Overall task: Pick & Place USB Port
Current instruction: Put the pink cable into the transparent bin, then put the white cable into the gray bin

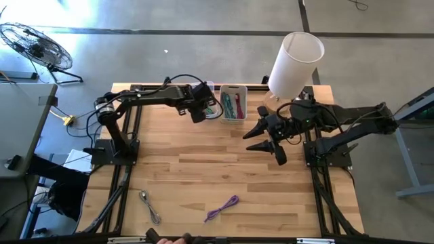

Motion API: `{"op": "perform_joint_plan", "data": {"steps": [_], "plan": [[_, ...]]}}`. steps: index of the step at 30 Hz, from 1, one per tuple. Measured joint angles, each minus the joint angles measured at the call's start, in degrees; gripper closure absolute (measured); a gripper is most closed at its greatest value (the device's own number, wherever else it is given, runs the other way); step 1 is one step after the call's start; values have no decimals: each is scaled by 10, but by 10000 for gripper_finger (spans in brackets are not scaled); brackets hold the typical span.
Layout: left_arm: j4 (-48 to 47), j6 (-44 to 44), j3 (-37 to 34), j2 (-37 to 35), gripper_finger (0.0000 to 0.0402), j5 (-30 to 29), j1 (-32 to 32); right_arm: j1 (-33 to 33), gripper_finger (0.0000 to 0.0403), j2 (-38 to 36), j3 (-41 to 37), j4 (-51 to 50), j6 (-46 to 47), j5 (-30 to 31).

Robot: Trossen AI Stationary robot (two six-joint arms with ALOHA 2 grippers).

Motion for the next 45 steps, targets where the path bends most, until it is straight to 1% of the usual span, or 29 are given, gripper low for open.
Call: {"op": "perform_joint_plan", "data": {"steps": [3,7,9,11,14,15,16,18,21,23,25,26,28,31,33,35,37,39,42,45], "plan": [[4,-3,0,1,297,-5,0,0,226,0,0,0,0,0],[4,-5,0,1,293,-9,0,0,226,0,0,-4,2,0],[4,-22,0,1,292,-18,0,0,226,0,0,-7,3,0],[4,-52,0,1,291,-57,-4,0,226,0,0,-8,3,0],[-15,-131,0,-2,290,-154,-18,0,226,0,0,-8,3,0],[-27,-144,0,-5,290,-178,-24,0,226,0,0,-9,3,0],[-45,-147,3,-9,290,-192,-33,0,226,0,0,-9,3,0],[-101,-154,23,-16,290,-187,-54,0,226,0,0,-9,-1,0],[-193,-217,85,-20,289,-139,-92,0,226,0,0,-9,-15,0],[-268,-287,142,-20,289,-95,-113,0,226,0,0,-10,-22,0],[-330,-382,207,-20,289,-40,-133,0,226,0,0,-12,-29,0],[-367,-429,241,-20,289,4,-141,0,226,0,0,-12,-33,0],[-444,-502,303,-20,289,109,-156,0,226,0,0,-12,-39,0],[-530,-620,388,-21,289,248,-178,0,226,0,0,-11,-41,0],[-568,-689,427,-21,289,312,-195,0,226,0,0,-10,-41,0],[-553,-755,437,-34,289,360,-214,2,226,0,0,-3,-40,-5],[-564,-818,441,-49,289,386,-236,6,226,0,0,3,-36,-7],[-561,-875,442,-64,289,387,-262,12,226,0,0,7,-36,-8],[-563,-949,431,-71,289,366,-308,24,226,0,0,5,-36,-9],[-562,-1015,431,-71,289,332,-359,40,226,0,0,5,-43,-9]]}}
